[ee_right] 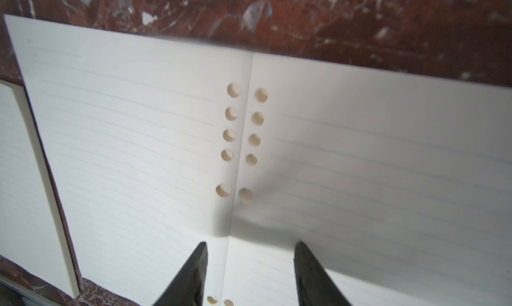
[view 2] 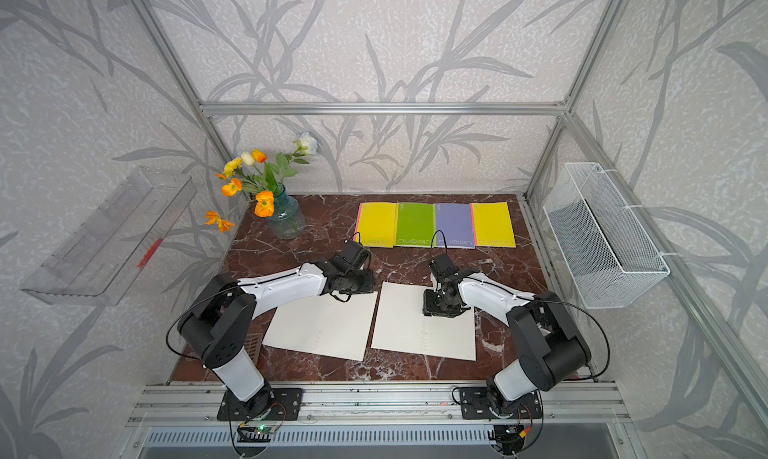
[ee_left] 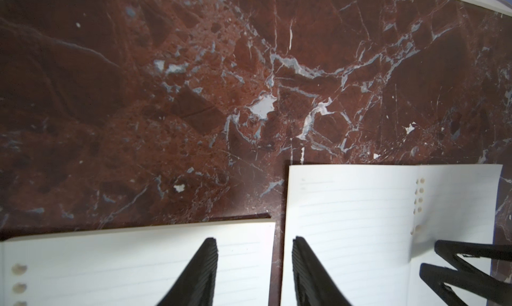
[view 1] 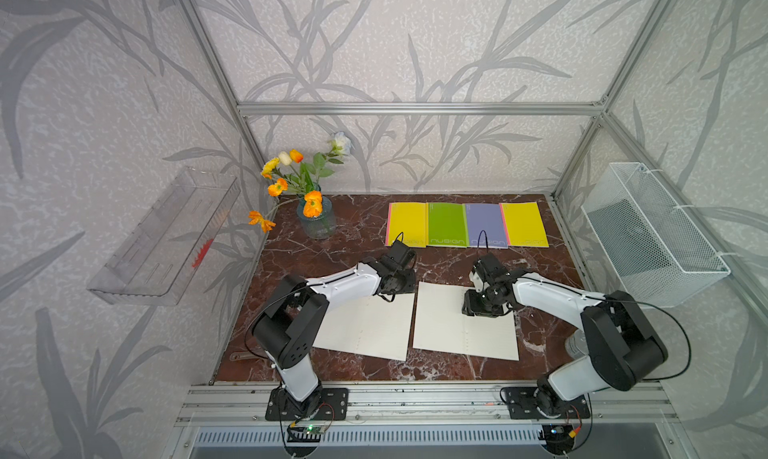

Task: Close the notebook
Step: Move the notebook to the center of the board.

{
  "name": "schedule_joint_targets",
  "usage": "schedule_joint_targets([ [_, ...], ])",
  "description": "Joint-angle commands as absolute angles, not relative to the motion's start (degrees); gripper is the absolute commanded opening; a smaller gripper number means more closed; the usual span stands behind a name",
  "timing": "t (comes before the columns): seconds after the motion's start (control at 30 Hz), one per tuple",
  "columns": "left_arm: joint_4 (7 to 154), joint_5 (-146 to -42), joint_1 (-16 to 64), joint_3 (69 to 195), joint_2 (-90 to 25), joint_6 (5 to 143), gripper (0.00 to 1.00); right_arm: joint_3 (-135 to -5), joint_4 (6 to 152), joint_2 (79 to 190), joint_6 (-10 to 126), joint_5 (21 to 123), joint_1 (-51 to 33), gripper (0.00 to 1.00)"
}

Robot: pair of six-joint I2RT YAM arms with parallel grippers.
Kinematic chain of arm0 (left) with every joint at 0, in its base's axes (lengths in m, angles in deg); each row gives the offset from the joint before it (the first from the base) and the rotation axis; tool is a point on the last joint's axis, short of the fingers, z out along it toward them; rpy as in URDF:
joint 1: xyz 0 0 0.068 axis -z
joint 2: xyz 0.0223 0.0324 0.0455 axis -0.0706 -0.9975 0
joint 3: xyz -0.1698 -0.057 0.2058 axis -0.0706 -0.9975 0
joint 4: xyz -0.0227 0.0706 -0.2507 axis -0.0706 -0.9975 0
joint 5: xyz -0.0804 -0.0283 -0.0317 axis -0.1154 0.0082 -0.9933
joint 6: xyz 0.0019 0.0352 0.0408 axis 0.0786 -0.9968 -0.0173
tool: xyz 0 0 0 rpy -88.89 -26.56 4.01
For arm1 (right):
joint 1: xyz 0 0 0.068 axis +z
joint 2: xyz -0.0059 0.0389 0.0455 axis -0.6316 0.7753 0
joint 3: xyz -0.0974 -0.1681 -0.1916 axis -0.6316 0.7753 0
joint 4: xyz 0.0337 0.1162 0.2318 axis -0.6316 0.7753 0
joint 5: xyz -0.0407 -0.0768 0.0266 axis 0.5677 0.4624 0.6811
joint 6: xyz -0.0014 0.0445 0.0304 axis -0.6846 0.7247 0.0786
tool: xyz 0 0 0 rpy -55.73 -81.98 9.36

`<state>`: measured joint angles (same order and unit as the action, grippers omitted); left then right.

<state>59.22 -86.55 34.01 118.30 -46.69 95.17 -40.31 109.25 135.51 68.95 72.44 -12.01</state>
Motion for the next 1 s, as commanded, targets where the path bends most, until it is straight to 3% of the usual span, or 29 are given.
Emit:
schedule_joint_targets([
  [0.0,60.08,-87.70,34.36,117.27,-43.95,95.80,0.46,-41.25,109.93,140.09,68.62,73.81,-12.25,0.51],
  [0.97,61.10,-91.09,34.40,115.54,-45.57,95.62,0.46,-56.61,113.33,155.50,59.93,73.80,-18.57,0.50],
])
